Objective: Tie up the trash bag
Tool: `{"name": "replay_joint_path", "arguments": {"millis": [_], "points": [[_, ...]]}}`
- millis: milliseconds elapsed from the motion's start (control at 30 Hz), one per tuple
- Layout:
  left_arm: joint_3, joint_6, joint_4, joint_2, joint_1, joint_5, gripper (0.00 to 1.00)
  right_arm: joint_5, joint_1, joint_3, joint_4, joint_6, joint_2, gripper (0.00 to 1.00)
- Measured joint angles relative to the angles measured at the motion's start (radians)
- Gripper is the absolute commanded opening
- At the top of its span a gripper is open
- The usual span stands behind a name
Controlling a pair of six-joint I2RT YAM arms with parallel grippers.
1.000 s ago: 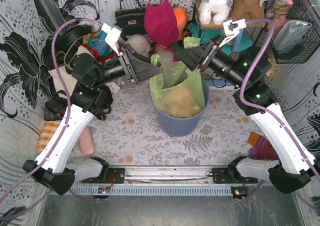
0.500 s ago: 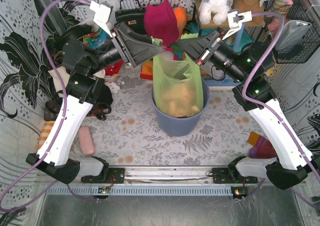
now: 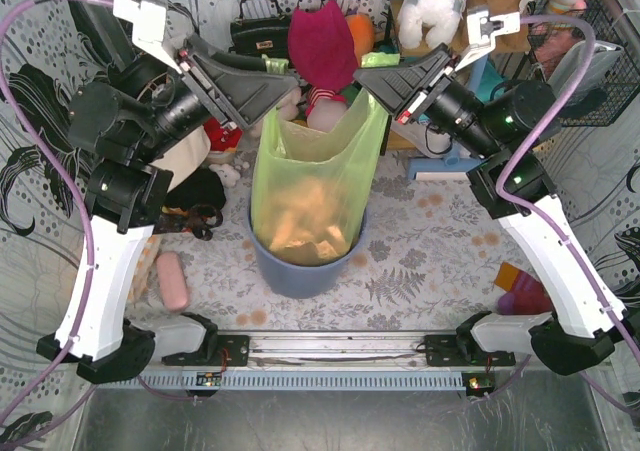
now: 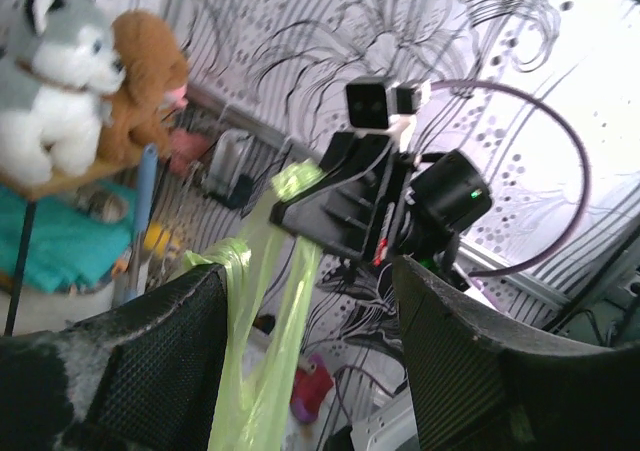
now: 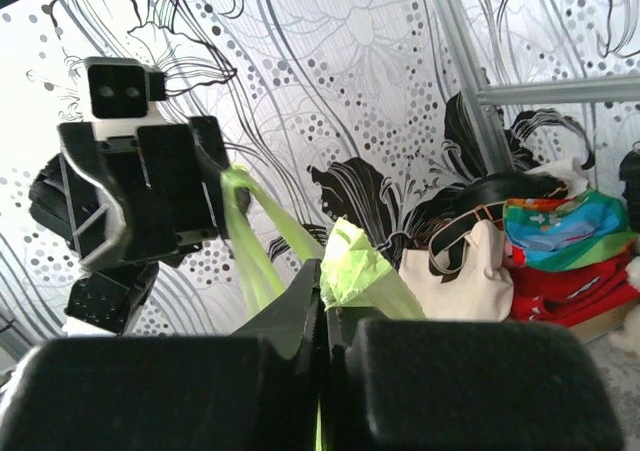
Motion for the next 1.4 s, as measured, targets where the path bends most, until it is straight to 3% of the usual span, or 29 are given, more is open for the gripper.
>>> {"name": "replay_joint_path", "arguments": {"millis": [233,400,600,1000,1033,1067,1167,1300,1400], "points": [[-0.207,0.047,-0.095,-0.104,0.011,-0.07,0.7,-0.008,0.0,-0.109,0.068,0.056,0.004,0.0],[-0.222,0.066,-0.14,-0.118,0.016,-0.094,0.7,-0.01,0.001,-0.103,0.069,0.07,0.032,0.0],[-0.144,0.069,-0.136,-0.085,0.017,-0.089,0.7,0.031,0.003,0.079,-0.056,0.002,0.09,0.0],[-0.197,-0.025,0.003,-0.025,0.019,0.026,0.7,0.161,0.003,0.434,-0.372,-0.213,0.15,0.0],[-0.201,-0.032,0.007,-0.021,0.019,0.029,0.7,0.165,0.003,0.433,-0.378,-0.218,0.151,0.02],[-0.204,-0.037,0.008,-0.019,0.019,0.032,0.7,0.168,0.003,0.423,-0.38,-0.22,0.149,0.11],[-0.207,-0.049,0.023,-0.019,0.02,0.035,0.7,0.161,0.003,0.288,-0.337,-0.216,0.101,0.46],[-0.188,-0.071,0.059,-0.015,0.02,0.045,0.7,0.068,0.003,0.027,-0.197,-0.17,0.019,0.53],[-0.115,-0.095,0.08,0.015,0.02,0.066,0.7,-0.017,0.003,0.014,-0.147,-0.135,0.046,0.53]]}}
